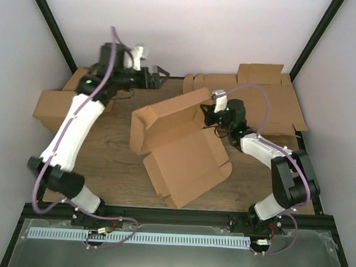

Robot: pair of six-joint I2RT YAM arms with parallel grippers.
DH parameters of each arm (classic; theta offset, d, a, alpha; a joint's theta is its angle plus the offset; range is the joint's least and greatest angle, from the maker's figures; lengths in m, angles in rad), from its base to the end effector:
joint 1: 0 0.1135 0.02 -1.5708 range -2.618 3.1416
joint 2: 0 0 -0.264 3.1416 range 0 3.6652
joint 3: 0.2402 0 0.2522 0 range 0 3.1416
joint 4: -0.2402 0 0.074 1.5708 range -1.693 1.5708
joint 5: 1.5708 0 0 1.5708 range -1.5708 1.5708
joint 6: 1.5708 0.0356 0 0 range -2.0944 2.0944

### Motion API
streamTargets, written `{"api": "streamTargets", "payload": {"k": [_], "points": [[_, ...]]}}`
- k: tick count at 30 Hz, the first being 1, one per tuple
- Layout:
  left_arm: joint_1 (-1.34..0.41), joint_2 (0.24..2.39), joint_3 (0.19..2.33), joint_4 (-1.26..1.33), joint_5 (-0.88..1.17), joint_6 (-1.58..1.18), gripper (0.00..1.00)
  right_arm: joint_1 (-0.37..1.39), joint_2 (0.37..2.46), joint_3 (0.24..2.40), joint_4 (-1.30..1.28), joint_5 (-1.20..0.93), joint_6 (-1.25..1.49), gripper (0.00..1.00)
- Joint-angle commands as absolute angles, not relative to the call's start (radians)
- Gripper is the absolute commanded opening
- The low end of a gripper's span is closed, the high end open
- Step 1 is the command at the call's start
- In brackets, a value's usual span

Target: Fold the paper box

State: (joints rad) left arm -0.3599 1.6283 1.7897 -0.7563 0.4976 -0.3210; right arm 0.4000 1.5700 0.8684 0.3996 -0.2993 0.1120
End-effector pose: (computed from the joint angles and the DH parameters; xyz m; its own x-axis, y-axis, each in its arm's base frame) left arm 0.3258 -0.1408 0.4166 -0.7121 -0.0283 -0.7015 0.4793 0.7106 -0.5151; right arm 0.3171 0.1455 0.2331 -0.3428 -0.0290 -0.9390 -0.5968 0.7786 0.1939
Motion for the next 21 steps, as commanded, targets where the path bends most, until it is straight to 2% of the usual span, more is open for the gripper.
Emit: {"api": "streamTargets", "payload": {"k": [1, 10, 15, 18, 21], "points": [[-0.362, 1.424, 1.905, -0.815, 0.221, -0.376, 1.0, 0.332, 1.49, 0.888, 0.287, -0.341, 0.402, 0.01], [-0.361, 1.197, 1.818, -0.933, 0.258, -0.558, 1.0, 0.314, 1.397, 0.864, 0.368, -0.327, 0.787, 0.01], [-0.362, 1.102, 1.716, -1.019, 0.318, -0.56, 1.0, 0.313, 1.401, 0.887, 0.363, -0.324, 0.84, 0.01], [-0.363, 1.035, 1.573, -1.021, 0.389, -0.572, 0.95, 0.314, 1.38, 0.875, 0.377, -0.318, 0.849, 0.01], [-0.366, 0.984, 1.445, -0.986, 0.473, -0.598, 0.83, 0.314, 1.358, 0.854, 0.371, -0.288, 0.871, 0.01]]}}
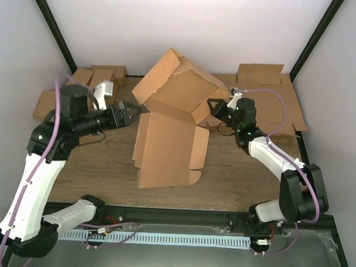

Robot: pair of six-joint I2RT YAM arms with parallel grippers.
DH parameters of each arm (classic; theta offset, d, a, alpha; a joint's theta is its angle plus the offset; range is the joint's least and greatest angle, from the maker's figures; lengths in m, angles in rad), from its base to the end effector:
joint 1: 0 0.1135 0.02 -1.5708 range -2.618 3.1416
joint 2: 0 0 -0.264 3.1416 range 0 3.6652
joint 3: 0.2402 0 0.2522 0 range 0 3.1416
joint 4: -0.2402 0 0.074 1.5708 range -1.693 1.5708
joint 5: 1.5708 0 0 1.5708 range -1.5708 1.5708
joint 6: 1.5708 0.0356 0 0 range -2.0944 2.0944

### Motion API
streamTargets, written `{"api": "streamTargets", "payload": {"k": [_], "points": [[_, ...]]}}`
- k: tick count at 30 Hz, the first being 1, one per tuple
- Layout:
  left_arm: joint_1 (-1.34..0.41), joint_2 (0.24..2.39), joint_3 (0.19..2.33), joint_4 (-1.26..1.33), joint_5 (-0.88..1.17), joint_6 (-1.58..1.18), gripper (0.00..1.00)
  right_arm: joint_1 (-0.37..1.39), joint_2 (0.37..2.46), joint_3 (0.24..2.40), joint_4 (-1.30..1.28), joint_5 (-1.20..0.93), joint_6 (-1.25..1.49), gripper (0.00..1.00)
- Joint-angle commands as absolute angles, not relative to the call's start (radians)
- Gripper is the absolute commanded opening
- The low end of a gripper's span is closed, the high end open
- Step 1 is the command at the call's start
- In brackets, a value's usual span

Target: Fold the paper box

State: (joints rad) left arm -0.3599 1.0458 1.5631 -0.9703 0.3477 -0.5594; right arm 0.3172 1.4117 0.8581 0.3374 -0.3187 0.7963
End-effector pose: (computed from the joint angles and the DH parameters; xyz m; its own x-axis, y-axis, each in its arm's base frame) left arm 0.1525 -0.0704 0.4682 -0.6751 -0.2790 -0.6830 0.3063 0.7361 -0.6035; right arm 0.3038 0.1115 0.2733 -0.5621 0.5299 -0.6350 -0.2648 0.6121 0.7451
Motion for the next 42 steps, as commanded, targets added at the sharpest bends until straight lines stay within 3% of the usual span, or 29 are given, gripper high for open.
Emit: {"api": "streamTargets", "payload": {"k": [1, 7, 12, 14, 17, 18, 23, 28, 42], "points": [[-0.368, 0.971, 1.41, -0.976, 0.487, -0.606, 0.82, 0.314, 1.352, 0.848, 0.368, -0.284, 0.878, 0.01], [-0.389, 0.945, 1.297, -0.936, 0.555, -0.614, 0.79, 0.314, 1.334, 0.818, 0.374, -0.278, 0.893, 0.01], [-0.418, 0.98, 1.298, -0.911, 0.559, -0.618, 0.41, 0.314, 1.331, 0.811, 0.355, -0.259, 0.909, 0.01], [-0.436, 1.002, 1.305, -0.933, 0.543, -0.608, 0.3, 0.313, 1.33, 0.802, 0.355, -0.25, 0.929, 0.01], [-0.454, 1.053, 1.359, -1.013, 0.495, -0.575, 0.07, 0.314, 1.331, 0.775, 0.379, -0.252, 0.972, 0.01], [-0.454, 1.081, 1.406, -1.059, 0.476, -0.56, 0.04, 0.315, 1.331, 0.765, 0.388, -0.255, 0.988, 0.01], [-0.459, 1.28, 1.746, -1.31, 0.419, -0.488, 0.04, 0.331, 1.34, 0.633, 0.547, -0.258, 1.065, 0.26], [-0.473, 1.36, 1.863, -1.413, 0.426, -0.477, 0.04, 0.339, 1.375, 0.576, 0.549, -0.275, 1.084, 0.46], [-0.607, 1.392, 1.727, -1.284, 0.263, -0.364, 0.04, 0.365, 1.472, 0.499, 0.436, -0.413, 1.002, 0.48]]}}
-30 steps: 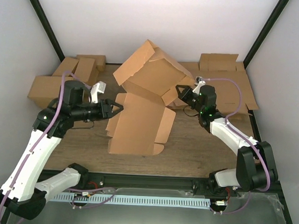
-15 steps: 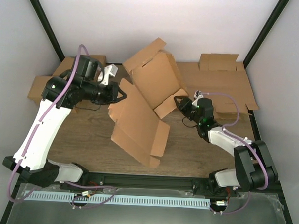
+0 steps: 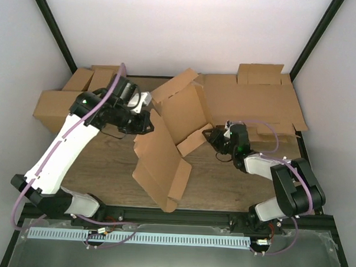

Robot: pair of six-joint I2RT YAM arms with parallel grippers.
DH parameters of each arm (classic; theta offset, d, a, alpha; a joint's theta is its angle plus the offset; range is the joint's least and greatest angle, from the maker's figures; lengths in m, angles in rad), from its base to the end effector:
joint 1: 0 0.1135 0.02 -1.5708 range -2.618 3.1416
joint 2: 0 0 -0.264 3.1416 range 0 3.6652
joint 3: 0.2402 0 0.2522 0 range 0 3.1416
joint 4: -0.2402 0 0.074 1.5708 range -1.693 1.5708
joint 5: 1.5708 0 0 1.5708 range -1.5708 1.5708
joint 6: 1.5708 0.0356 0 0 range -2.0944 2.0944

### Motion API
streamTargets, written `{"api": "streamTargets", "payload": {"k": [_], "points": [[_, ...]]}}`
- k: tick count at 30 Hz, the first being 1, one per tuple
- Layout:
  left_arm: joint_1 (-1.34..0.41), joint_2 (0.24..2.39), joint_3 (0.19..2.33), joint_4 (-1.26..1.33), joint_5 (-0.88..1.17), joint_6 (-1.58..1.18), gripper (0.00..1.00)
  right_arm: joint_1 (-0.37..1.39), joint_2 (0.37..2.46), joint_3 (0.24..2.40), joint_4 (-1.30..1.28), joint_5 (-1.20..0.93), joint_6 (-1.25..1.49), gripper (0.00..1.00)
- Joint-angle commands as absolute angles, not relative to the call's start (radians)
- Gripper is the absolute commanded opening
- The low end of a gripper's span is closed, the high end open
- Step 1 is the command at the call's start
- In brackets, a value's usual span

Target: Fold the paper box

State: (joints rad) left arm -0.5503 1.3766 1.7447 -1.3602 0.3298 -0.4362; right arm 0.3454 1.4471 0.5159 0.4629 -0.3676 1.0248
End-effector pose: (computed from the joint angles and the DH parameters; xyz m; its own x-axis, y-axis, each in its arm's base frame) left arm 0.1942 -0.1327 0.4265 -0.9196 0.0952 -0.3812 0.2838 0.8319 -0.4768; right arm 0.2567 0.1060 0.1664 -0.7484 0.5783 -0.3247 0.0422 0.5302 0.8468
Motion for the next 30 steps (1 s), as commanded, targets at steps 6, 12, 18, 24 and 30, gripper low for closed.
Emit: {"api": "streamTargets", "payload": {"k": [6, 12, 18, 24, 30], "points": [[-0.722, 1.453, 1.728, -1.274, 0.187, -0.278, 0.04, 0.413, 1.549, 0.435, 0.527, -0.4, 1.043, 0.44], [-0.767, 1.481, 1.716, -1.268, 0.178, -0.258, 0.04, 0.46, 1.61, 0.402, 0.55, -0.33, 1.084, 0.45], [-0.771, 1.505, 1.686, -1.271, 0.18, -0.234, 0.04, 0.46, 1.568, 0.375, 0.526, -0.296, 1.097, 0.48], [-0.77, 1.532, 1.699, -1.28, 0.143, -0.202, 0.04, 0.452, 1.42, 0.379, 0.373, -0.252, 1.024, 0.5], [-0.77, 1.564, 1.73, -1.284, 0.136, -0.177, 0.04, 0.391, 1.213, 0.364, 0.239, -0.272, 0.867, 0.52]]}}
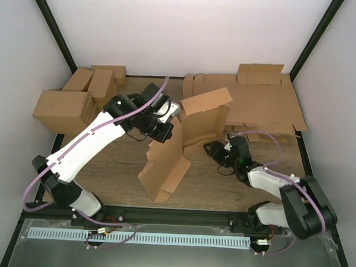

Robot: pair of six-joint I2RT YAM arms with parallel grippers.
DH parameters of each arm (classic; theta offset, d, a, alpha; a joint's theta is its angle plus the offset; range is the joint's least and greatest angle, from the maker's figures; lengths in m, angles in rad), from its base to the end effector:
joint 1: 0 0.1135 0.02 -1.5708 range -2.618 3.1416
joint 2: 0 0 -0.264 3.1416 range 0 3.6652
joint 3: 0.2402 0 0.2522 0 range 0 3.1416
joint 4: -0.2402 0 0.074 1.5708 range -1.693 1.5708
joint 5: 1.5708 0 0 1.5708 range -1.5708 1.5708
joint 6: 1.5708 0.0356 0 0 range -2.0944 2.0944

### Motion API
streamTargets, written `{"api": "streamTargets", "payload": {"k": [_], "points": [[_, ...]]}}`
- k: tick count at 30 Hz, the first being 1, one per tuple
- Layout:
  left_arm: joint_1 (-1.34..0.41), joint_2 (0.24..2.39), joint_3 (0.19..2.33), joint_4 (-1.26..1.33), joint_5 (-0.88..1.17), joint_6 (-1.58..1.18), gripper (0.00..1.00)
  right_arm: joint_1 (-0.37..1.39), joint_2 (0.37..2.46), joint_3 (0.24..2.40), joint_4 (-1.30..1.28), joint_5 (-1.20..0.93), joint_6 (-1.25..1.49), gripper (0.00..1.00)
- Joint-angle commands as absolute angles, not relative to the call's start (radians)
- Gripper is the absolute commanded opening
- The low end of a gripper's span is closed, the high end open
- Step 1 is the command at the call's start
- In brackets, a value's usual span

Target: Fold the paper box

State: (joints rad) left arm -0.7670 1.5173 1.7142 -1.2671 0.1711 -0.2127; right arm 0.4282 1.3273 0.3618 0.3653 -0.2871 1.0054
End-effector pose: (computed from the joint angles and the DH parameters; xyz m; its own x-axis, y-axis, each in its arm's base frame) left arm 0.2022 -0.2033 0.3882 -0.7742 0.4573 -0.4376 0.5926 0.7666 -0.2473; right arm 0.2090 0.1065 0.1413 -0.7910 0.5291 -0.3071 0.1066 0.6135 0.7825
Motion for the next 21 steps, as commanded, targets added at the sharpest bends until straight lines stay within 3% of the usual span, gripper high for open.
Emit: {"api": "streamTargets", "payload": {"k": [1, 7, 14, 21], "points": [[-0.771, 1.568, 1.734, -1.283, 0.14, -0.177, 0.04, 0.384, 1.179, 0.381, 0.212, -0.275, 0.811, 0.52], [-0.77, 1.575, 1.753, -1.281, 0.128, -0.179, 0.04, 0.364, 1.064, 0.539, 0.042, -0.325, 0.445, 0.51], [-0.773, 1.572, 1.757, -1.276, 0.12, -0.176, 0.04, 0.362, 0.912, 0.729, -0.144, -0.237, 0.394, 0.58], [-0.789, 1.577, 1.77, -1.279, 0.106, -0.175, 0.04, 0.362, 1.0, 1.112, -0.368, -0.143, 0.358, 0.63]]}}
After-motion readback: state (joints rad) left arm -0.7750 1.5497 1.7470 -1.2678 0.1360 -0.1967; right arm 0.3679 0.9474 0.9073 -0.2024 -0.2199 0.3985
